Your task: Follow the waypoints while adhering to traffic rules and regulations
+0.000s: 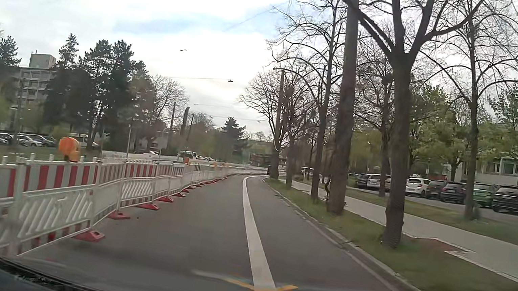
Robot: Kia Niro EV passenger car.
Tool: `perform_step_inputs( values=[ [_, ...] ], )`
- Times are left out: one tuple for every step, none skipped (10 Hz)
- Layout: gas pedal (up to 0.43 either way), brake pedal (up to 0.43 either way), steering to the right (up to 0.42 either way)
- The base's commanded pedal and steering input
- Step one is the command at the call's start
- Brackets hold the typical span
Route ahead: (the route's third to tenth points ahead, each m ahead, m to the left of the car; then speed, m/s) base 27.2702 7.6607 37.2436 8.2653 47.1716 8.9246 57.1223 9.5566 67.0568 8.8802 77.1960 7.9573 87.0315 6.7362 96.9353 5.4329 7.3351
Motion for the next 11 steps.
perform_step_inputs(
  values=[
    [0.059, 0.0, -0.026],
    [0.059, 0.0, -0.026],
    [0.059, 0.0, -0.026],
    [0.047, 0.0, -0.024],
    [0.047, 0.0, -0.023],
    [0.047, 0.0, -0.021],
    [0.047, 0.0, -0.019],
    [0.047, 0.0, -0.017],
    [0.047, 0.0, -0.013],
    [0.047, 0.0, -0.012],
    [0.047, 0.0, -0.011]
  ],
)
